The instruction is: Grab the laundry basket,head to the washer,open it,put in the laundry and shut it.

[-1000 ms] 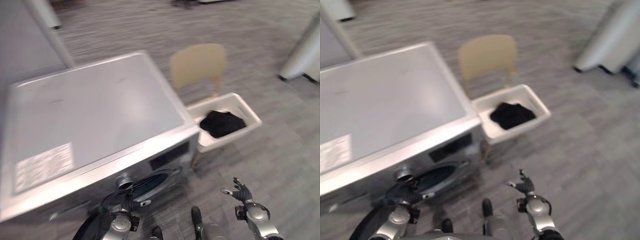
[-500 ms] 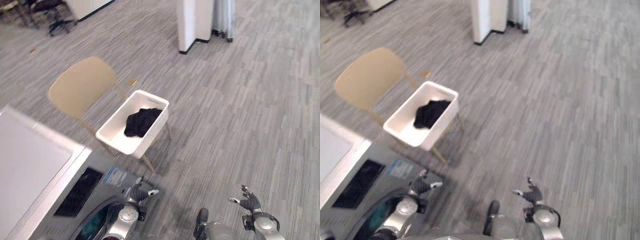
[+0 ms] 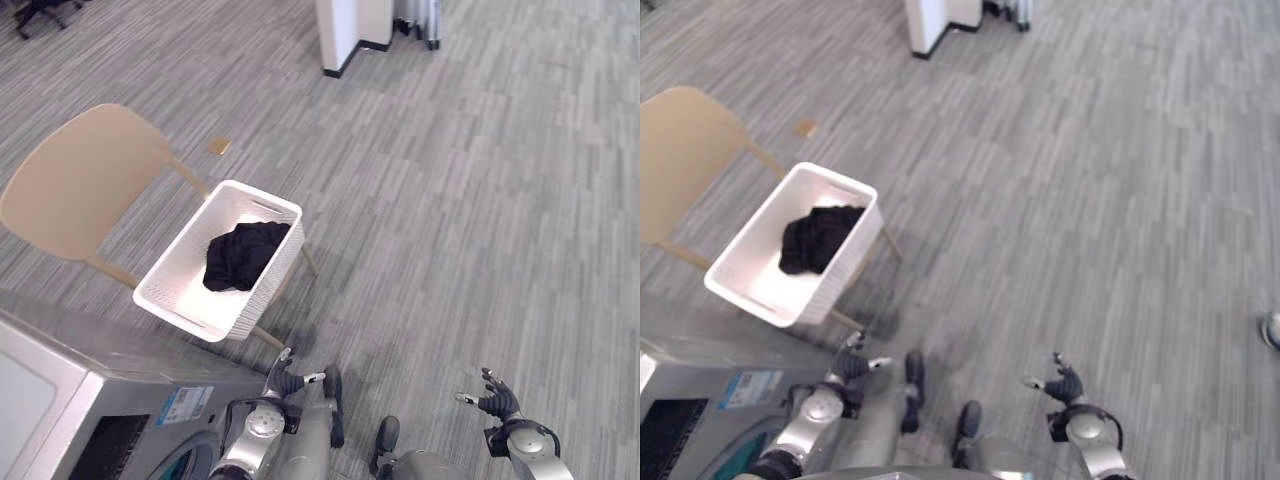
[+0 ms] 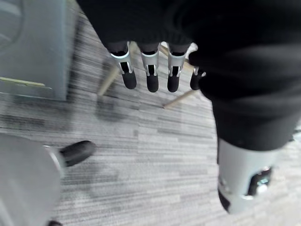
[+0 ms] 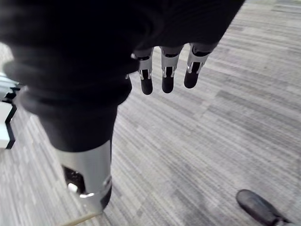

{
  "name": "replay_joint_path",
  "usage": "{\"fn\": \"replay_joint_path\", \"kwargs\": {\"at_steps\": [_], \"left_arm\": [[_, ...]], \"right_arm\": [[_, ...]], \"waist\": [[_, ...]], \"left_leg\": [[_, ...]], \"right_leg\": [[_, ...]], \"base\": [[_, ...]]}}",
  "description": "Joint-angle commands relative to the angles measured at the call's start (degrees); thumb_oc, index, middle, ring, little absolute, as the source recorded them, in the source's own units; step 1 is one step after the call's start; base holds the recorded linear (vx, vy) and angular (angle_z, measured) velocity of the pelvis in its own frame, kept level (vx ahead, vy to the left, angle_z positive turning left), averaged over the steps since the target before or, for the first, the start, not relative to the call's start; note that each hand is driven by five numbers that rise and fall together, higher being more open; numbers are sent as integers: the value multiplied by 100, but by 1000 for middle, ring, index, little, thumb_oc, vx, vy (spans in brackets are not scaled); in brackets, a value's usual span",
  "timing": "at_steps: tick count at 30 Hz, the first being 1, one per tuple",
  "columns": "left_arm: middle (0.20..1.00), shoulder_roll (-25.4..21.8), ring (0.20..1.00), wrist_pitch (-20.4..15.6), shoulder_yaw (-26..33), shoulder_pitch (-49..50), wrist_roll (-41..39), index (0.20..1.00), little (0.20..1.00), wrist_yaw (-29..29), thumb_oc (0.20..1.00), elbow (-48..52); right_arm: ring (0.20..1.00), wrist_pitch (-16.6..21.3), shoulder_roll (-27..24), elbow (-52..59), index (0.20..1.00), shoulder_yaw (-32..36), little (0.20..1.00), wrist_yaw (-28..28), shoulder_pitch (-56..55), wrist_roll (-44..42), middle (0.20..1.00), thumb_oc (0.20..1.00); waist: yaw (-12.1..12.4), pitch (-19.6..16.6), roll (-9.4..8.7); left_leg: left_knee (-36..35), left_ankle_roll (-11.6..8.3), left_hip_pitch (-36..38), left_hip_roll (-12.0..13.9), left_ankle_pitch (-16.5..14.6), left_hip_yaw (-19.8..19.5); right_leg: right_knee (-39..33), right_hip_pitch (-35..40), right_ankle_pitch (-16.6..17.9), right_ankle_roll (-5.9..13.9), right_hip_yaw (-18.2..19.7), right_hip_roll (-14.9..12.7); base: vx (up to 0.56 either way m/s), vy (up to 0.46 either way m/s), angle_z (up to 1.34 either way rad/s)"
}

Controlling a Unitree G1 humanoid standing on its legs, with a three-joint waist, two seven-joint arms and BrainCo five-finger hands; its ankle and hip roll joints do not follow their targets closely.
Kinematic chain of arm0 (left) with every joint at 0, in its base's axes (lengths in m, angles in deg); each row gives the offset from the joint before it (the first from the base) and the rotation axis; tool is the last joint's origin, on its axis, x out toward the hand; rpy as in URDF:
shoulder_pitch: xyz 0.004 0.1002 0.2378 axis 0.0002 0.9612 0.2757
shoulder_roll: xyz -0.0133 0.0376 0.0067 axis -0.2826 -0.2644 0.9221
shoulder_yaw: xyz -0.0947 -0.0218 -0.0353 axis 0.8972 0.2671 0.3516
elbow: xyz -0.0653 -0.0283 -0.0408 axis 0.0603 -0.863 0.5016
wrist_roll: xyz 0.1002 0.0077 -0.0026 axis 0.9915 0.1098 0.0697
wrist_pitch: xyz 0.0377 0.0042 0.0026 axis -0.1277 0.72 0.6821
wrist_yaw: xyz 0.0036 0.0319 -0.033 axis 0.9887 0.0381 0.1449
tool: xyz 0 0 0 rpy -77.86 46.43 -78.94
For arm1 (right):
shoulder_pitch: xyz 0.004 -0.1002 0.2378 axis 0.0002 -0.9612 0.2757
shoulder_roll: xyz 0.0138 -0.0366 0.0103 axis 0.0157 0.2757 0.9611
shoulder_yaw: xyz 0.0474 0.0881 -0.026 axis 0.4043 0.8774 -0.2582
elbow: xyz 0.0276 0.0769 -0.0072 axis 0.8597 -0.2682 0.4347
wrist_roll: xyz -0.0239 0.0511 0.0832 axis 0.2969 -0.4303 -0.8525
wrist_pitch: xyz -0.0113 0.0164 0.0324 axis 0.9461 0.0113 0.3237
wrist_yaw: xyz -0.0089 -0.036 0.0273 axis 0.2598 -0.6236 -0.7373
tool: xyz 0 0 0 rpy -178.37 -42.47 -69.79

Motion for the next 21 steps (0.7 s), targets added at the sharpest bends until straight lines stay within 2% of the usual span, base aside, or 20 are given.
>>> {"fn": "replay_joint_path", "kwargs": {"at_steps": [1, 3, 5, 6, 7, 9, 10, 11, 12, 13, 14, 15, 16, 17, 18, 19, 21], "left_arm": [[1000, -127, 1000, -169, 50, 118, -122, 1000, 1000, 124, 1000, 450], [1000, -220, 1000, -166, 107, 130, -171, 1000, 1000, 133, 1000, 511], [1000, -331, 1000, -159, 145, 120, -165, 1000, 1000, 129, 1000, 552], [1000, -370, 1000, -169, 149, 106, -156, 1000, 1000, 146, 1000, 562], [1000, -393, 1000, -180, 168, 81, -141, 1000, 1000, 166, 1000, 558], [1000, -409, 1000, -194, 174, 70, -138, 1000, 1000, 202, 1000, 573], [1000, -386, 1000, -229, 190, 20, -194, 1000, 1000, 250, 1000, 555], [1000, -365, 1000, -248, 207, -26, -229, 1000, 1000, 281, 1000, 543], [1000, -353, 1000, -259, 195, -41, -233, 1000, 1000, 275, 1000, 541], [1000, -351, 1000, -252, 173, -72, -213, 1000, 1000, 284, 1000, 517], [1000, -345, 1000, -250, 148, -79, -203, 1000, 1000, 283, 1000, 511], [1000, -303, 1000, -244, 85, -135, -170, 1000, 1000, 263, 1000, 472], [1000, -302, 1000, -244, 85, -137, -170, 1000, 1000, 263, 1000, 471], [1000, -269, 1000, -244, 55, -161, -134, 1000, 1000, 260, 1000, 403], [1000, -268, 1000, -244, 55, -163, -134, 1000, 1000, 260, 1000, 402], [1000, -223, 1000, -255, -59, -211, -113, 1000, 1000, 196, 1000, 322], [1000, -149, 1000, -253, -59, -158, -95, 1000, 1000, 170, 1000, 243]], "right_arm": [[1000, 243, 14, 378, 1000, 132, 1000, -13, -117, 231, 1000, 1000], [1000, 248, 63, 316, 1000, 77, 1000, 16, -49, 255, 1000, 1000], [1000, 248, 79, 349, 1000, 24, 1000, 73, 36, 325, 1000, 1000], [1000, 266, 62, 374, 1000, -7, 1000, 84, 82, 329, 1000, 1000], [1000, 281, 77, 404, 1000, -10, 1000, 91, 114, 341, 1000, 1000], [1000, 299, 84, 424, 1000, -28, 1000, 91, 151, 345, 1000, 1000], [1000, 292, 77, 400, 1000, -83, 1000, 115, 252, 352, 1000, 1000], [1000, 295, 66, 391, 1000, -107, 1000, 106, 321, 361, 1000, 1000], [1000, 298, 41, 400, 1000, -113, 1000, 114, 338, 359, 1000, 1000], [1000, 304, 25, 434, 1000, -140, 1000, 120, 355, 343, 1000, 1000], [1000, 308, 13, 471, 1000, -144, 1000, 122, 354, 319, 1000, 1000], [1000, 285, -21, 464, 1000, -141, 1000, 122, 332, 294, 1000, 1000], [1000, 285, -22, 463, 1000, -141, 1000, 122, 333, 293, 1000, 1000], [1000, 285, -51, 433, 1000, -141, 1000, 121, 317, 304, 1000, 1000], [1000, 285, -52, 432, 1000, -141, 1000, 121, 318, 304, 1000, 1000], [1000, 272, -41, 395, 1000, -107, 1000, 153, 248, 263, 1000, 1000], [1000, 291, -28, 296, 1000, -96, 1000, 180, 245, 266, 1000, 1000]], "waist": [[331, -290, -187], [441, -342, -353], [468, -321, -442], [464, -296, -461], [460, -289, -405], [432, -283, -368], [391, -242, -260], [397, -227, -191], [379, -246, -159], [345, -243, -135], [280, -217, -137], [168, -161, -139], [170, -174, -136], [101, -147, -136], [101, -158, -135], [79, -188, -222], [70, -244, -259]], "left_leg": [[-436, -8, 466, -89, 131, -4], [-233, 109, 529, -129, -62, 7], [-156, 273, 730, -232, -286, -68], [-144, 354, 847, -308, -377, -147], [-154, 458, 903, -298, -359, -198], [-258, 499, 1084, -353, -399, -353], [-404, 505, 1298, -391, -401, -632], [-462, 492, 1369, -385, -404, -779], [-484, 479, 1375, -380, -403, -864], [-524, 469, 1424, -409, -408, -1019], [-535, 466, 1479, -470, -413, -1215], [-483, 448, 1475, -583, -439, -1657], [-480, 447, 1456, -579, -435, -1655], [-457, 422, 1465, -617, -464, -1902], [-455, 420, 1449, -614, -460, -1902], [-325, 399, 1399, -756, -538, -2197], [-219, 317, 1352, -789, -591, -2340]], "right_leg": [[511, 313, -804, 606, 591, -196], [1029, 274, -880, 716, 460, -400], [2006, -45, -780, 910, 336, -671], [2494, -243, -552, 1026, 338, -765], [2818, -484, -317, 1037, 358, -776], [3046, -714, -221, 1039, 440, -809], [2966, -1051, -354, 904, 616, -750], [2713, -1160, -428, 849, 658, -765], [2450, -1188, -403, 816, 693, -762], [2240, -1369, -365, 776, 923, -683], [2080, -1505, -312, 766, 1307, -548], [1661, -1704, -88, 805, 2071, -329], [1647, -1715, -73, 804, 2072, -324], [1500, -1840, 30, 813, 2449, -238], [1489, -1850, 43, 813, 2449, -236], [1088, -1655, 171, 780, 2620, -293], [835, -1424, 285, 770, 2385, -426]], "base": [[434, 88, 16], [269, 69, 24], [212, 114, 42], [125, 99, 55], [55, 54, 59], [92, 21, 87], [197, -24, 76], [171, -67, 58], [141, -96, 104], [146, -99, 109], [194, -186, 125], [137, -151, 104], [120, -184, 108], [42, -71, 119], [102, -185, 183], [77, -186, 175], [81, -271, 128]]}}
